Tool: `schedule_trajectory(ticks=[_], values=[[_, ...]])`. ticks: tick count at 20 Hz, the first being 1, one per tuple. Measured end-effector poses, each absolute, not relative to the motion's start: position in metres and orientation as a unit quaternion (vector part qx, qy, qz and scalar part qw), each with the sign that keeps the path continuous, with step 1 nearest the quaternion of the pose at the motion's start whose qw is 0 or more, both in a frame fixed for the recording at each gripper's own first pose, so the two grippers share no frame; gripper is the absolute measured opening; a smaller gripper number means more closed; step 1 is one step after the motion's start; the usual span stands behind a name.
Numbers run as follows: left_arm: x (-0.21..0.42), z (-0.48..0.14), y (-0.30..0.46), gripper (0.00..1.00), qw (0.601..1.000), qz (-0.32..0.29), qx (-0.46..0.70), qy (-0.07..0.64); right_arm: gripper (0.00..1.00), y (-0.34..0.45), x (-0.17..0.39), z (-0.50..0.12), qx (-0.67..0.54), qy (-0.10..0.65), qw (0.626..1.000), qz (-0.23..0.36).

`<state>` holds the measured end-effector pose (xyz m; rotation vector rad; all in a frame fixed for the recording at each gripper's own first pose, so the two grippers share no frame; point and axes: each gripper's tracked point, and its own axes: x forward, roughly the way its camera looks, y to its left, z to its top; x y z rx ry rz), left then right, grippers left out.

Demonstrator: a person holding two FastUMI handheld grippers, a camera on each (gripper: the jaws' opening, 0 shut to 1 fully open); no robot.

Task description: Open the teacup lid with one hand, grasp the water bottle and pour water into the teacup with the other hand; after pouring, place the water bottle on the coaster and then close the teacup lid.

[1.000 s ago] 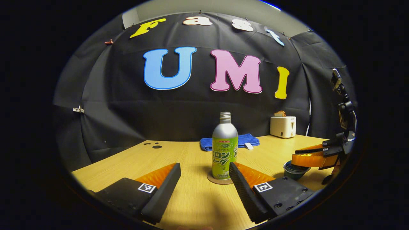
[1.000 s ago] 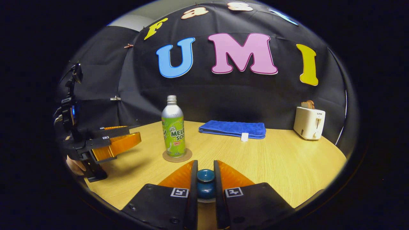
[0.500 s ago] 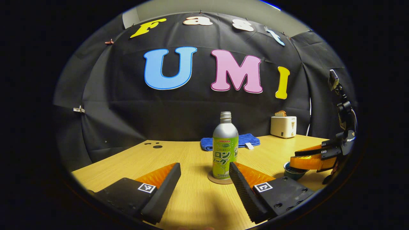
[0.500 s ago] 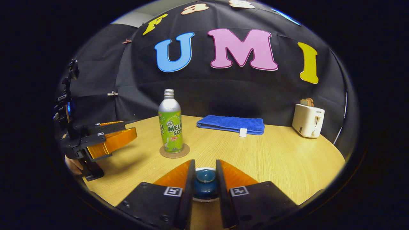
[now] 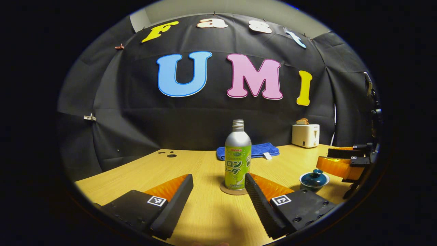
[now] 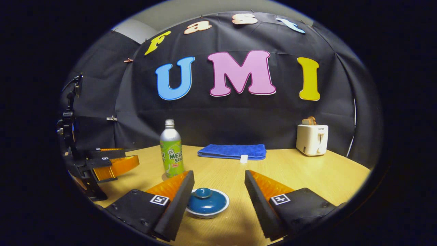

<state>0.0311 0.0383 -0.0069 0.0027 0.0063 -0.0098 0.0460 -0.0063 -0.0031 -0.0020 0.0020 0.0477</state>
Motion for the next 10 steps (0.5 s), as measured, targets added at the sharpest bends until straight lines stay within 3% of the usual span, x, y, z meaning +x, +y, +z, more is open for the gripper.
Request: schedule_trajectory(ticks=[2,10], values=[[0.026,-0.008,0.033,0.96,1.000,0.002,0.001,0.003,0.99,-0.016,0.042,-0.003,-0.001,0.000,1.000,0.004],[0.020,-0.007,0.000,0.96,1.000,-0.025,0.002,0.001,0.99,-0.028,0.031,-0.001,-0.002,-0.001,1.000,-0.030]])
